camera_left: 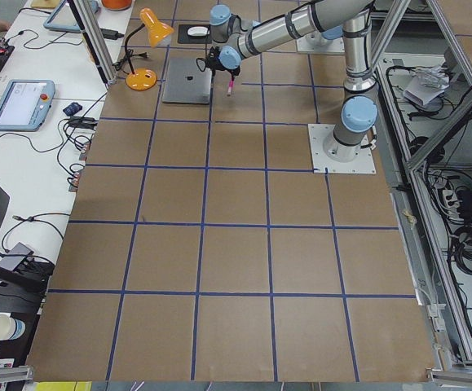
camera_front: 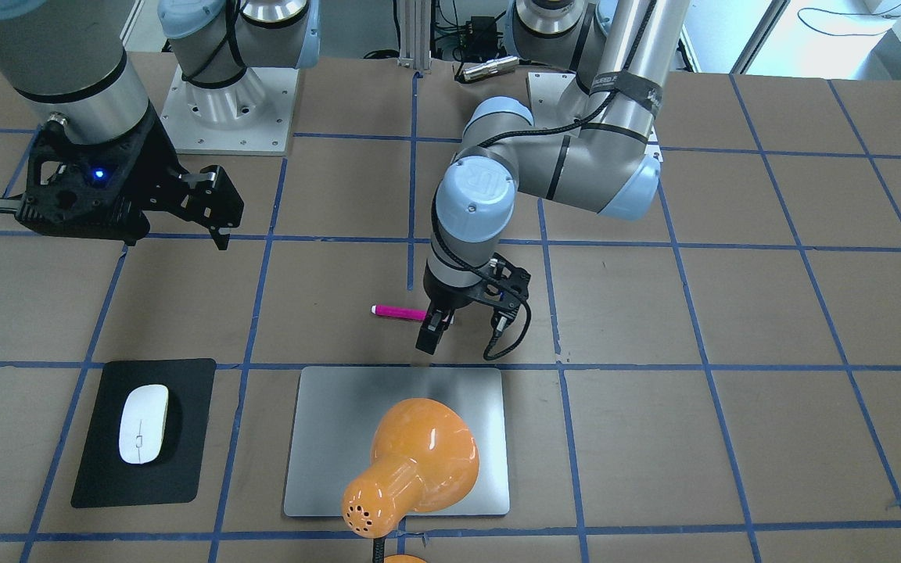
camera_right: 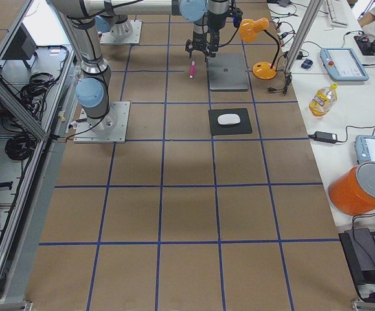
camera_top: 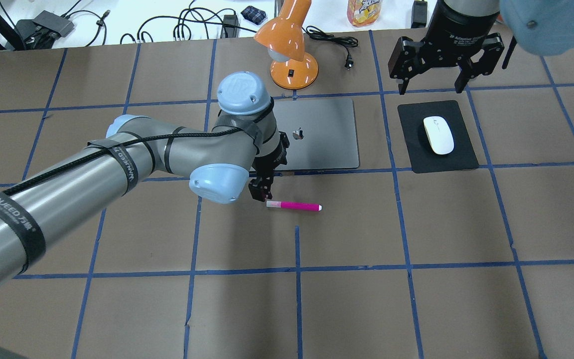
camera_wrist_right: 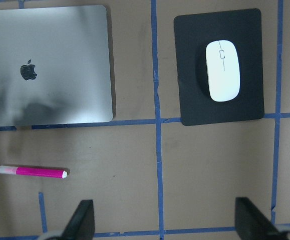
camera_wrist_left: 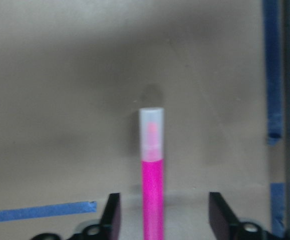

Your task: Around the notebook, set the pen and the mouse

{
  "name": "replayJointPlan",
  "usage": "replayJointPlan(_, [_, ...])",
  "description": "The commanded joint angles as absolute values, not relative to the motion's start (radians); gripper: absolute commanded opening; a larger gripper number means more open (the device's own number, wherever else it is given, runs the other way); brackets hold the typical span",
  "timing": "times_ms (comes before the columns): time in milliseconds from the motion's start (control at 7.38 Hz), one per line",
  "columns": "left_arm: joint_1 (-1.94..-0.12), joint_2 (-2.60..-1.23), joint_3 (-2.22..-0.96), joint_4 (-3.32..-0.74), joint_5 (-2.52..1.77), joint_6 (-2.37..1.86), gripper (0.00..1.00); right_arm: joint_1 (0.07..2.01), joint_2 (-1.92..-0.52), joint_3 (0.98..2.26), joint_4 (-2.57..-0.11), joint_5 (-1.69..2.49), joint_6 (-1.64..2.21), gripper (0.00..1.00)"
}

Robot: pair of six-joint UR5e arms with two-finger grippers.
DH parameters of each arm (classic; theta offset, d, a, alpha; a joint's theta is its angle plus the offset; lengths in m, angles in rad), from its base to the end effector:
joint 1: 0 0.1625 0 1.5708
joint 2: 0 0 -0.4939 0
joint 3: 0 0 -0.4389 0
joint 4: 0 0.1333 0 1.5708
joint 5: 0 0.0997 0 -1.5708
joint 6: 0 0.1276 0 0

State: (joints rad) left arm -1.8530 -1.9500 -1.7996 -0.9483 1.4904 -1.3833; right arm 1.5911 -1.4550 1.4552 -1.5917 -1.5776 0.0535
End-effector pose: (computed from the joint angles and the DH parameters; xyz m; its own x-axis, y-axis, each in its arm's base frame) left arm -0.3174 -0.5791 0.2449 -0.4519 -0.8916 0.0292 -0.8883 0.4528 0.0762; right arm 0.1446 -0.5955 0.5275 -0.9994 0.0333 0.0057 0.0332 0.9992 -0.0210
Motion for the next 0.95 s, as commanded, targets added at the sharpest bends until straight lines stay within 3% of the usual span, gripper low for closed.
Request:
replayJointPlan(0, [-1.745,-1.872,-1.793,-0.991,1.488,-1.000,1.00,1.586,-1.456,1.456,-1.597,-1.584,0.049,1.00])
replayJointPlan(406, [-1.602,-1.778,-1.706,-1.272,1.517,-0.483,1.00,1.583,-1.456,1.459,-1.589,-1.583,0.049,1.00])
replayJointPlan(812, [-1.476,-1.708,-1.534,-1.591,1.572,-0.108,1.00,1.582,-1.456,1.462,-1.588,-1.583,0.051,1.00])
